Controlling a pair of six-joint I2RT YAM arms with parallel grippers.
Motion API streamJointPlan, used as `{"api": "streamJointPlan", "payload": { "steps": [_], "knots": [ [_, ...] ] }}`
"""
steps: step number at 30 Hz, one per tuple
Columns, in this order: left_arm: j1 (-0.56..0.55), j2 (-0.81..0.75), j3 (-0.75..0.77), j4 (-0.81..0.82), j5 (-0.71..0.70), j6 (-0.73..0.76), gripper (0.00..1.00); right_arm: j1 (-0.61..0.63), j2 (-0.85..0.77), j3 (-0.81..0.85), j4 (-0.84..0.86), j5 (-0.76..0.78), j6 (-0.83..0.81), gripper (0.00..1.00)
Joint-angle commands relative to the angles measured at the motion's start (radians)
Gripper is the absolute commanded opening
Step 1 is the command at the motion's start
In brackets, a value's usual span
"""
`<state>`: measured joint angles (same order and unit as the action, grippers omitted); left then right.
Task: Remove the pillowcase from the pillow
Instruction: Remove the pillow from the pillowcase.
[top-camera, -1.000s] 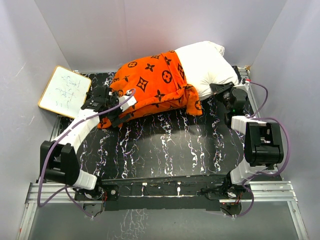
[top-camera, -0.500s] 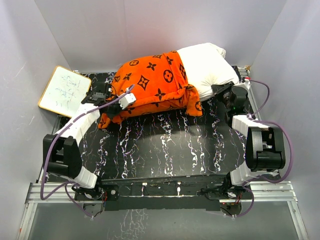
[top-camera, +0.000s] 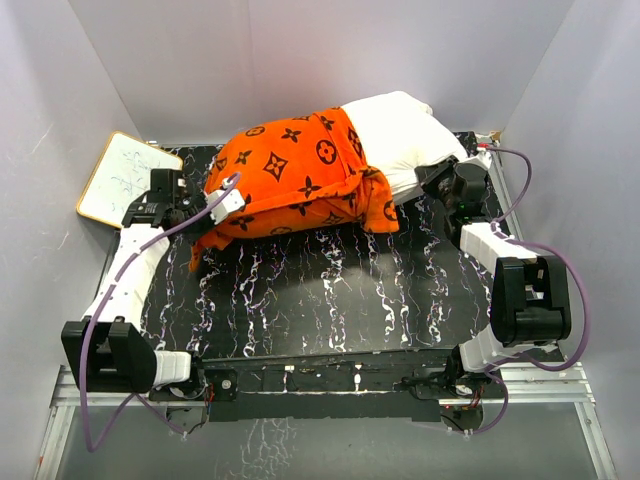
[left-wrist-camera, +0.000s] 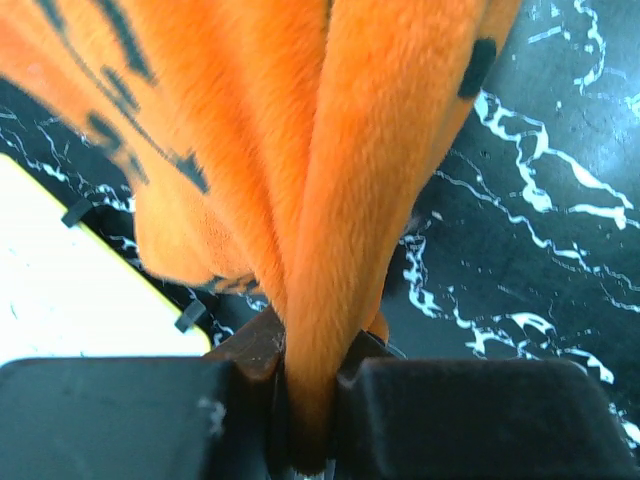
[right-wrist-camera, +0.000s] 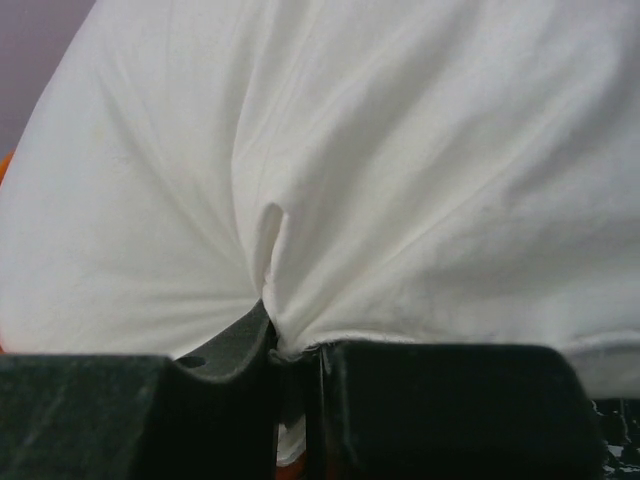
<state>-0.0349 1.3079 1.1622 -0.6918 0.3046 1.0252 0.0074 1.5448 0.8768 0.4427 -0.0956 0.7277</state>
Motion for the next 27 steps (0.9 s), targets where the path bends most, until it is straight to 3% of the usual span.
{"api": "streamJointPlan", "payload": {
  "steps": [1, 11, 16, 27],
  "knots": [
    [0.082, -0.09, -0.03, -0.09, -0.151, 0.068, 0.0, -0.072, -0.026, 0.087, -0.023, 0.29, -0.139, 0.08],
    [0.245, -0.136, -0.113, -0.079, -0.161, 0.124, 0.0, -0.119, -0.011, 0.092, -0.048, 0.298, -0.121, 0.09],
    [0.308, -0.166, -0.05, -0.045, -0.184, 0.12, 0.0, -0.151, 0.001, 0.089, -0.064, 0.316, -0.105, 0.09],
    [0.814, -0.023, 0.246, 0.039, 0.034, 0.096, 0.0, -0.244, -0.007, 0.049, -0.087, 0.345, -0.055, 0.09]
  ]
}}
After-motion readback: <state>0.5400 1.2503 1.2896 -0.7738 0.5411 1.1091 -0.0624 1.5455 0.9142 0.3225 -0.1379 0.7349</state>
